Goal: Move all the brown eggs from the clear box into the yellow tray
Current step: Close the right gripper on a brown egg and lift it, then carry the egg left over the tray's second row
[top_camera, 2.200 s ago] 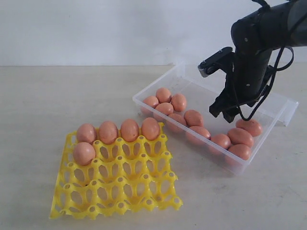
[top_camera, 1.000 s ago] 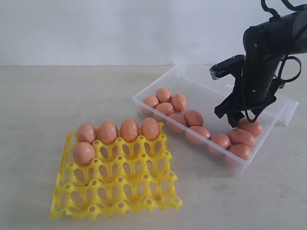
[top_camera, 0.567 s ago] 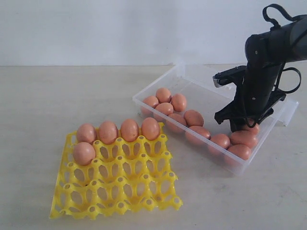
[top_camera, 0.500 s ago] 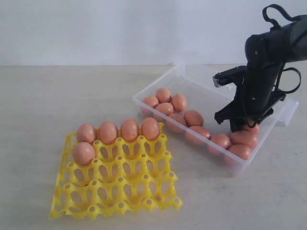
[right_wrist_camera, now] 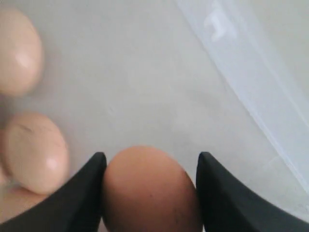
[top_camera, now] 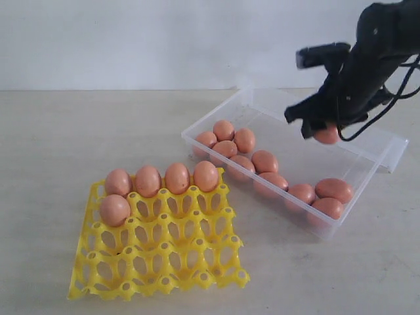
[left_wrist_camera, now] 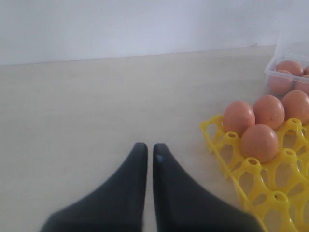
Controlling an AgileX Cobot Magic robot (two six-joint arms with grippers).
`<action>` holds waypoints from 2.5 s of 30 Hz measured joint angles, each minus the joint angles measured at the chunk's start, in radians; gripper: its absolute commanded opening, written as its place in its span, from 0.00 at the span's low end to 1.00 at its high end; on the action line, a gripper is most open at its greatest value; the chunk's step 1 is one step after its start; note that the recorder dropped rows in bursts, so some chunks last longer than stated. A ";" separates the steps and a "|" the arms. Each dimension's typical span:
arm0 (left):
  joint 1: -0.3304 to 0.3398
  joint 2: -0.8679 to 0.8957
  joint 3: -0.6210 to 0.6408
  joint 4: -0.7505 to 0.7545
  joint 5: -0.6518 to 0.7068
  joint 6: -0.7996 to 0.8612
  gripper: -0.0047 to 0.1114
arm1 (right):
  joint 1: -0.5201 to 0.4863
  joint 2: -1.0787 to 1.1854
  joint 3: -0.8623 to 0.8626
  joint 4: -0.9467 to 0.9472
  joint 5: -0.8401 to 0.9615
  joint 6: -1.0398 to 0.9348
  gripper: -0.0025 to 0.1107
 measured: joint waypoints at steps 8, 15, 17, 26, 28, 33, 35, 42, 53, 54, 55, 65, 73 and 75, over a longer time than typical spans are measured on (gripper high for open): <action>0.000 0.000 0.000 0.000 0.000 0.000 0.08 | 0.065 -0.404 0.379 0.322 -0.610 -0.018 0.02; 0.000 0.000 0.000 0.000 0.000 0.000 0.08 | 0.268 -0.671 0.598 0.272 -0.803 -0.182 0.02; 0.000 0.000 0.000 0.000 0.000 0.000 0.08 | 0.336 -0.697 0.600 0.261 -0.845 -0.179 0.02; 0.000 0.000 0.000 0.000 0.000 0.000 0.08 | 0.638 -0.555 0.600 0.146 -0.874 -0.081 0.02; 0.000 0.000 0.000 0.000 0.000 0.000 0.08 | 0.663 -0.487 0.600 0.105 -0.890 -0.069 0.02; 0.000 0.000 0.000 0.000 0.000 0.000 0.08 | 0.672 -0.332 0.606 0.059 -1.032 -0.130 0.02; 0.000 0.000 0.000 0.000 0.000 0.000 0.08 | 0.672 -0.298 0.610 0.052 -1.139 -0.217 0.02; 0.000 0.000 0.000 0.000 0.000 0.000 0.08 | 0.673 -0.283 0.566 0.161 -1.274 -0.704 0.02; 0.000 0.000 0.000 0.000 0.000 0.000 0.08 | 0.668 -0.250 0.407 0.309 -1.275 -0.868 0.02; 0.000 0.000 0.000 0.000 0.000 0.000 0.08 | 0.661 -0.237 0.376 0.309 -1.275 -0.787 0.02; 0.000 0.000 0.000 0.000 0.000 0.000 0.08 | 0.651 -0.221 0.343 0.309 -1.277 -0.683 0.02; 0.000 0.000 0.000 0.000 0.000 0.000 0.08 | 0.585 -0.059 0.222 -0.252 -1.128 0.438 0.02; 0.000 0.000 0.000 0.000 0.000 0.000 0.08 | 0.560 -0.036 0.222 -1.256 -1.399 1.195 0.02; 0.000 0.000 0.000 0.000 0.000 0.000 0.08 | 0.543 -0.013 0.222 -1.335 -1.475 1.232 0.02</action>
